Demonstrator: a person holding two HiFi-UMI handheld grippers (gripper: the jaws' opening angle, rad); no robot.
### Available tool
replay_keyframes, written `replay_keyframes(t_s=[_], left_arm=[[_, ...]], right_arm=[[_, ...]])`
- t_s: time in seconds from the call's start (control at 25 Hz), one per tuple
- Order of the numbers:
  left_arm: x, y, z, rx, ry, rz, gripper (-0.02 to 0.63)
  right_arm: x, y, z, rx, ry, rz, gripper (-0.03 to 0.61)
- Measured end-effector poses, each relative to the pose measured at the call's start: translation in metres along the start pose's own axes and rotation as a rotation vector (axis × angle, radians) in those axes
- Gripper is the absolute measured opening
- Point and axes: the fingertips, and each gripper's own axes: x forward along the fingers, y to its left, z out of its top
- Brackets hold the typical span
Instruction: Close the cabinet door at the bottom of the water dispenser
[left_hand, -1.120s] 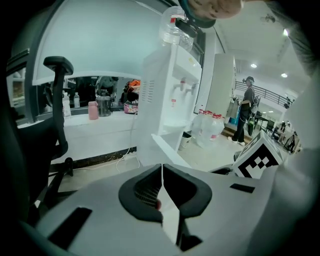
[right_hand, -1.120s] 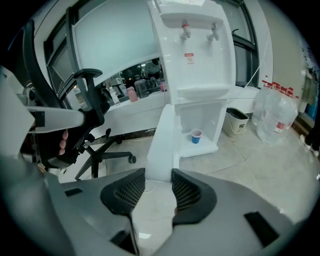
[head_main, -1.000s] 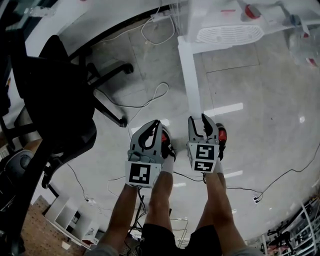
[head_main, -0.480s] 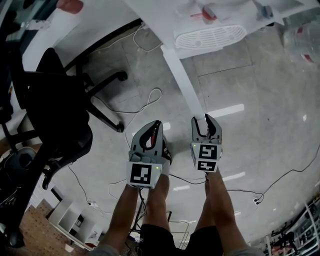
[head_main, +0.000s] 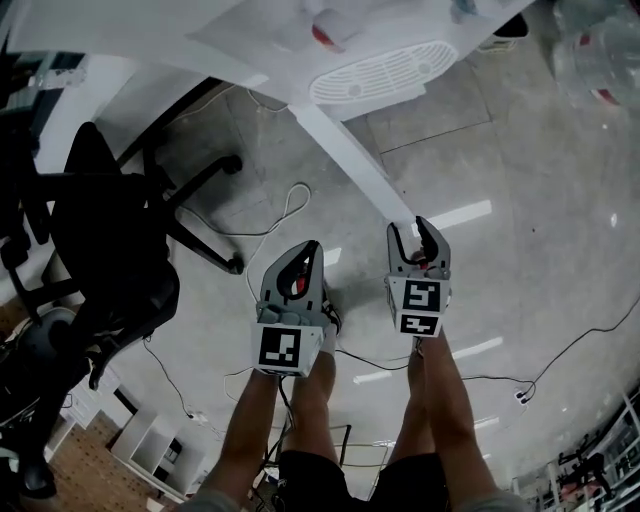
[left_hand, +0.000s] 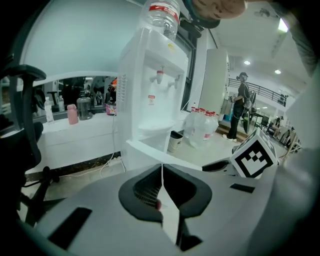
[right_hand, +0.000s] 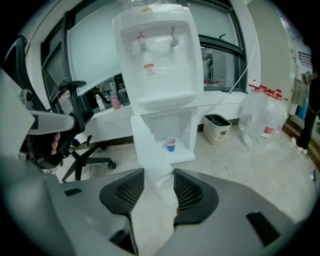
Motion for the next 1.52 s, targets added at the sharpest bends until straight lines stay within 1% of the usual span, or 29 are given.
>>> replay_keyframes(t_s=[0.2,0.28,0.36,0.6,0.8,0.96,1.16,1.32,1.52], left_arm=[[0.009,-0.009,0.006,0.015,0.001,-0.013,0.031],[0.012,-0.012,0.008,0.02,0.002,-0.018,0.031],[0.015,-0.015,0.009,0.025,0.003,-0.022,0.031],[0.022,-0.018,0.008,0.014,0.007,-0.013,0.031],[0.03,-0.017,0.009,0.004,0.003,-0.002,0.031],[0.038,-0.016,0.014,0.016,-0.007,0.0,0.031],[0.051,-0.017,0.028,0.029,-0.024,0.009,0.031],[0.058,-0.018,0.044,0.041,-0.049,0.015,0.031],[0.066,-0.023,0.05,0.041,-0.057,0.016,0.031]], right_arm=[[0.001,-0.021,0.008,0.021,-0.021,-0.032,0.19],[0.002,-0.029,0.011,0.03,-0.035,-0.053,0.158],[0.005,-0.038,0.015,0.031,-0.048,-0.063,0.152],[0.011,-0.059,0.028,0.026,-0.074,-0.069,0.146],[0.018,-0.073,0.037,0.008,-0.098,-0.056,0.144],[0.023,-0.081,0.047,0.004,-0.111,-0.058,0.144],[0.033,-0.099,0.061,0.027,-0.133,-0.065,0.135],[0.041,-0.112,0.07,0.018,-0.13,-0.067,0.13],[0.05,-0.121,0.087,-0.001,-0.152,-0.054,0.126]])
